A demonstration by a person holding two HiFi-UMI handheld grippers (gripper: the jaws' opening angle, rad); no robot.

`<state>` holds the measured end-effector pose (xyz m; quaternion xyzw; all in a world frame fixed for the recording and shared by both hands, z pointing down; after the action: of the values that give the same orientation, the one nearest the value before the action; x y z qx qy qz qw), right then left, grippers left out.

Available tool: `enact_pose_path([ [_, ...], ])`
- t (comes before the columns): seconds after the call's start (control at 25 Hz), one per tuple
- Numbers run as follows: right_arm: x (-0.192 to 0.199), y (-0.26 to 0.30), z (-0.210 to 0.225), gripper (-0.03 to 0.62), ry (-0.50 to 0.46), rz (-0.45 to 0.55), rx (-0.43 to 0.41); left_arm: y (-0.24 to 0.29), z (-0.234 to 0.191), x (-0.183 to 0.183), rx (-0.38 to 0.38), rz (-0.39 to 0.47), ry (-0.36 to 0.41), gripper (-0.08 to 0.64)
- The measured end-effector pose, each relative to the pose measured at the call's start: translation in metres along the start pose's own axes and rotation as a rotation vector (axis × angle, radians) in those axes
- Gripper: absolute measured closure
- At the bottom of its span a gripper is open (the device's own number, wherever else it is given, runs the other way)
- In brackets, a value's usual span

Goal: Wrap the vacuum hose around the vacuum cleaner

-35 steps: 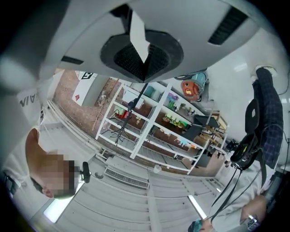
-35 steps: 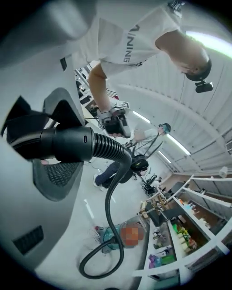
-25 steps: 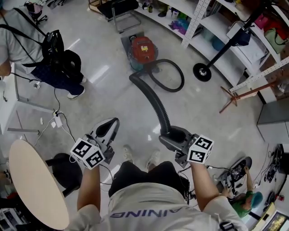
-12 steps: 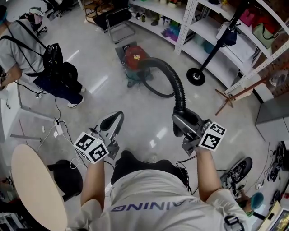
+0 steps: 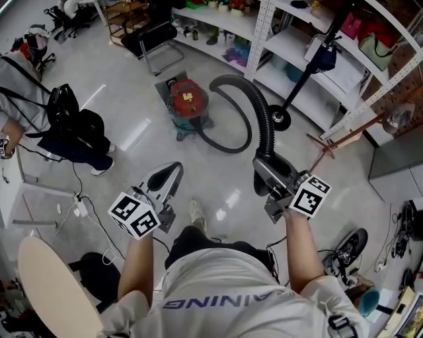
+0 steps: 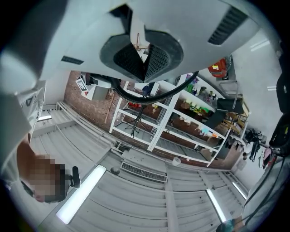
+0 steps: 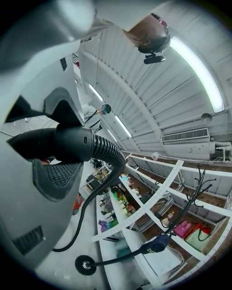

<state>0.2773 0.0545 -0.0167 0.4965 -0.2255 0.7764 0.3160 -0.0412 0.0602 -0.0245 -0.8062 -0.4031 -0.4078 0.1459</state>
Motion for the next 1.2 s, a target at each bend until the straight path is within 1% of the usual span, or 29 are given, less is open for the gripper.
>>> enact_pose_path([
  [0.2, -0.021, 0.047, 0.027, 0.353, -0.009, 0.011, 0.019, 0.034, -0.042, -0.033, 0.035, -0.003, -0.004, 0.543],
  [0.36, -0.027, 0.096, 0.046, 0.353, 0.046, 0.033, 0.033, 0.051, -0.087, -0.069, 0.056, 0.01, -0.019, 0.543],
  [0.52, -0.032, 0.15, 0.058, 0.353, 0.043, 0.021, 0.038, 0.057, -0.135, -0.105, 0.048, 0.019, -0.04, 0.543],
  [0.68, -0.03, 0.191, 0.072, 0.353, 0.054, 0.038, 0.048, 0.059, -0.171, -0.128, 0.037, 0.003, -0.035, 0.543],
  [0.76, -0.032, 0.206, 0.079, 0.353, 0.059, 0.049, 0.056, 0.059, -0.184, -0.136, 0.03, -0.003, -0.03, 0.543],
  [0.96, -0.054, 0.24, 0.107, 0.353, 0.022, 0.044, 0.063, 0.072, -0.209, -0.16, 0.011, 0.018, -0.031, 0.543],
  [1.2, -0.07, 0.278, 0.157, 0.353, 0.049, 0.049, 0.048, 0.105, -0.228, -0.18, -0.018, 0.025, -0.023, 0.543],
])
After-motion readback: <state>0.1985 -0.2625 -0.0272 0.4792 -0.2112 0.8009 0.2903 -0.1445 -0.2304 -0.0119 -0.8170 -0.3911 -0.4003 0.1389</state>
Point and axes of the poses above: the fingertips, and each gripper's own axes: y forward along the fingers, z to its right, x out of its underside, the point moved 8 cm from there along -y, backward along the fingers, and after that the axes turned 15 degrees about -y, right-handed, at the moved point
